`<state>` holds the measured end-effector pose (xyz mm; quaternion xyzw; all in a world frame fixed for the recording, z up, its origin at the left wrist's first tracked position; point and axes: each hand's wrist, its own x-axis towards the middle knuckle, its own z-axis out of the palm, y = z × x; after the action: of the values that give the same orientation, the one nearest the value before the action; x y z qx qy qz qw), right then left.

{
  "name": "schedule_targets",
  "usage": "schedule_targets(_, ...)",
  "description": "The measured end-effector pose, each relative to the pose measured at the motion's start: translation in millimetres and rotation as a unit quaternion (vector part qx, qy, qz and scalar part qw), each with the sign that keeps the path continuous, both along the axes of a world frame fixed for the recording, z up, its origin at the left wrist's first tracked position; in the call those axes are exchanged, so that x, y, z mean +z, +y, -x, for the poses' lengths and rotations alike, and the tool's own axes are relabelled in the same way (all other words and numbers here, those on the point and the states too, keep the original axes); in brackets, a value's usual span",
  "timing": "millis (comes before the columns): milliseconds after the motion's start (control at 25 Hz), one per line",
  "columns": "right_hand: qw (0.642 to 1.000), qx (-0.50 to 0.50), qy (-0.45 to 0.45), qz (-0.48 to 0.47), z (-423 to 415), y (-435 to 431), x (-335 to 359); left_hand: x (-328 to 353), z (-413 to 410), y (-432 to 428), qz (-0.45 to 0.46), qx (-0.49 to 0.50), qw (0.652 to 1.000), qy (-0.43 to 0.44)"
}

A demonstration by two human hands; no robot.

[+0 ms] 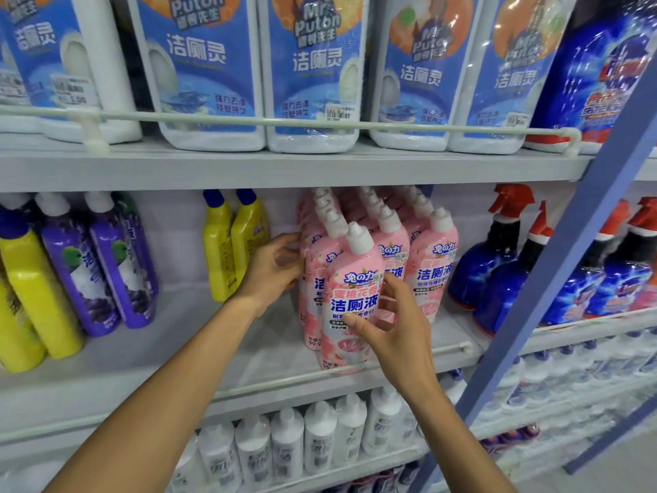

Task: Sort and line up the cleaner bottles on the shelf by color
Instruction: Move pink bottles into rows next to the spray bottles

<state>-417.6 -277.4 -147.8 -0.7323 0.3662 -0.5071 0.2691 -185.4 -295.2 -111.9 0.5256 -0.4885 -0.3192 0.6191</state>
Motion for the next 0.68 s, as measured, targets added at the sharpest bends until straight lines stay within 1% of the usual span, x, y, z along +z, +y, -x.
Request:
schedule_targets(80,1.0,-0.007,0.002,-0.005,0,-2,-2,-6,0,0,-0.018,-0.006,1.0,0.006)
schedule_targets(280,1.0,-0.024,0.002,-0.004,-2,-5,-9,-10,2,0,-0.013,-0.002,1.0,0.014)
schedule_targets(480,1.0,-0.021,-0.017,-0.01,-2,-7,-15,-16,5,16,-0.024,0.074,0.997,0.022)
schedule_targets(520,0.999,-0.025,-0.021,-0.014,-3,-7,-17,-17,6,25,-0.02,0.072,0.997,0.033)
schedule_targets(600,0.999,-0.035,-0.02,-0.015,-5,-8,-20,-16,13,41,-0.009,0.04,0.998,0.05)
schedule_targets(680,0.999,-0.041,-0.02,-0.016,-8,-8,-22,-19,19,46,-0.004,0.017,0.999,0.034)
